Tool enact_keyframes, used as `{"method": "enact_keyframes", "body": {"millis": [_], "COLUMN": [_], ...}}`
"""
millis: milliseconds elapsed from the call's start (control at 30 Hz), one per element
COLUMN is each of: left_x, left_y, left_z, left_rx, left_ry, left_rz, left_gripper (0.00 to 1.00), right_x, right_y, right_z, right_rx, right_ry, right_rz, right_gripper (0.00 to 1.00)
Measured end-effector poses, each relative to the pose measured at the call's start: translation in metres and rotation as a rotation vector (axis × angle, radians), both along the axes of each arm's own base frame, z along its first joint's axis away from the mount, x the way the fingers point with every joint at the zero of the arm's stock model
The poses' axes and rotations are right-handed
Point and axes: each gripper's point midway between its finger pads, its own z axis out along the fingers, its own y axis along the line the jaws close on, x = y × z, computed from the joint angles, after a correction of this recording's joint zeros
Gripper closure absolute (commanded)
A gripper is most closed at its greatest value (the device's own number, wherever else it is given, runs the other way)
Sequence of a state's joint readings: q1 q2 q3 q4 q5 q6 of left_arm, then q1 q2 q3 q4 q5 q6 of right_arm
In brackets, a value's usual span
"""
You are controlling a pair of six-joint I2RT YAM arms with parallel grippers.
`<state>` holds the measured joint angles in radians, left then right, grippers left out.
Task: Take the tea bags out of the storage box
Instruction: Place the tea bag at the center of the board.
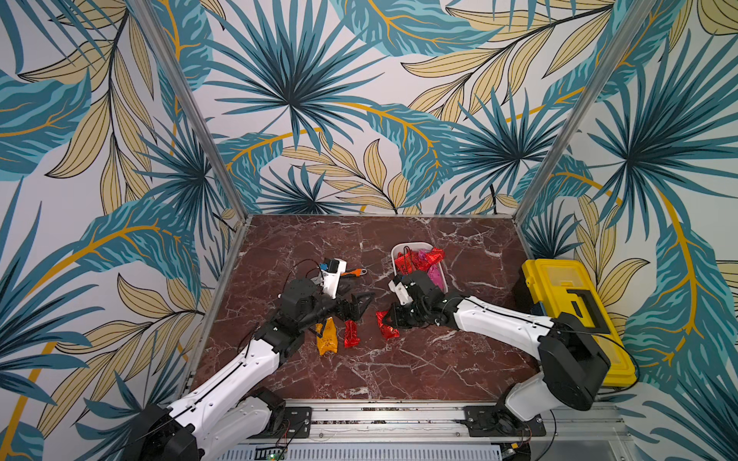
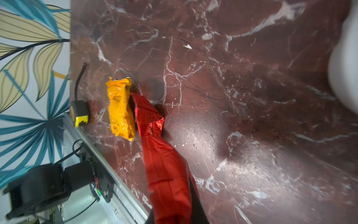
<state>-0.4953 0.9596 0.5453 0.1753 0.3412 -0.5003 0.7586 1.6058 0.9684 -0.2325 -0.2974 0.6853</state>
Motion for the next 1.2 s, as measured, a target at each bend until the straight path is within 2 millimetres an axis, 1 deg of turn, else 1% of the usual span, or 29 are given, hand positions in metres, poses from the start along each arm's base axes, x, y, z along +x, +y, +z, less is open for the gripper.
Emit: {"method": "enact_keyframes", "body": {"millis": [100, 167, 267, 333, 400, 433, 467, 500, 533, 600, 633, 700, 833, 867, 900, 967, 1000, 1033, 1100, 1167, 1200], "left_x": [0.008, 0.01, 0.009, 0.008, 0.006, 0.006, 0.005, 0.005, 0.005, 0.004, 0.004, 0.006, 0.01, 0.011, 0.012, 0.014, 0.015, 0.017, 0.019, 0.021, 0.023], "left_y": [0.021, 0.033, 0.046, 0.051, 0.055, 0.056, 0.057, 0.057, 0.057, 0.057, 0.057, 0.056, 0.053, 0.051, 0.05, 0.044, 0.04, 0.035, 0.028, 0.02, 0.017], "left_z": [0.0, -0.005, -0.017, -0.022, -0.024, -0.024, -0.025, -0.025, -0.026, -0.028, -0.029, -0.031, -0.041, -0.044, -0.046, -0.049, -0.048, -0.047, -0.046, -0.044, -0.044], "left_rx": [-0.055, -0.068, -0.071, -0.075, -0.084, -0.089, -0.093, -0.095, -0.097, -0.097, -0.097, -0.095, -0.077, -0.072, -0.069, -0.072, -0.078, -0.087, -0.102, -0.112, -0.116], "left_ry": [0.085, 0.134, 0.208, 0.239, 0.258, 0.263, 0.268, 0.272, 0.275, 0.281, 0.285, 0.289, 0.315, 0.324, 0.33, 0.339, 0.34, 0.339, 0.336, 0.338, 0.339], "left_rz": [0.16, 0.241, 0.322, 0.352, 0.371, 0.379, 0.384, 0.386, 0.387, 0.388, 0.386, 0.386, 0.377, 0.371, 0.368, 0.345, 0.33, 0.31, 0.275, 0.244, 0.23], "left_gripper": [0.06, 0.06, 0.06, 0.06, 0.06, 0.06, 0.06, 0.05, 0.05, 0.05, 0.05, 0.05, 0.05, 0.05, 0.05, 0.05, 0.05, 0.05, 0.06, 0.06, 0.06], "right_x": [0.0, 0.001, 0.007, 0.011, 0.015, 0.016, 0.018, 0.02, 0.022, 0.026, 0.028, 0.032, 0.043, 0.047, 0.05, 0.062, 0.068, 0.074, 0.083, 0.089, 0.091], "right_y": [0.022, 0.032, 0.036, 0.036, 0.037, 0.038, 0.037, 0.033, 0.029, 0.017, 0.01, -0.004, -0.031, -0.041, -0.05, -0.081, -0.095, -0.112, -0.143, -0.167, -0.174], "right_z": [-0.013, -0.018, -0.027, -0.034, -0.041, -0.042, -0.042, -0.042, -0.042, -0.038, -0.033, -0.015, 0.046, 0.063, 0.076, 0.103, 0.11, 0.117, 0.118, 0.106, 0.1], "right_rx": [-0.017, -0.023, -0.038, -0.05, -0.058, -0.06, -0.068, -0.088, -0.112, -0.176, -0.206, -0.254, -0.259, -0.25, -0.244, -0.241, -0.244, -0.256, -0.31, -0.4, -0.433], "right_ry": [0.023, 0.028, 0.037, 0.05, 0.068, 0.069, 0.065, 0.059, 0.047, 0.011, -0.013, -0.071, -0.214, -0.252, -0.28, -0.336, -0.352, -0.363, -0.367, -0.344, -0.331], "right_rz": [-0.03, -0.052, -0.101, -0.13, -0.151, -0.157, -0.169, -0.183, -0.19, -0.211, -0.22, -0.238, -0.28, -0.3, -0.321, -0.392, -0.42, -0.455, -0.501, -0.522, -0.522], "right_gripper": [0.93, 0.93, 0.91, 0.86, 0.78, 0.72, 0.63, 0.57, 0.53, 0.46, 0.45, 0.45, 0.44, 0.44, 0.44, 0.44, 0.44, 0.44, 0.43, 0.42, 0.4]}}
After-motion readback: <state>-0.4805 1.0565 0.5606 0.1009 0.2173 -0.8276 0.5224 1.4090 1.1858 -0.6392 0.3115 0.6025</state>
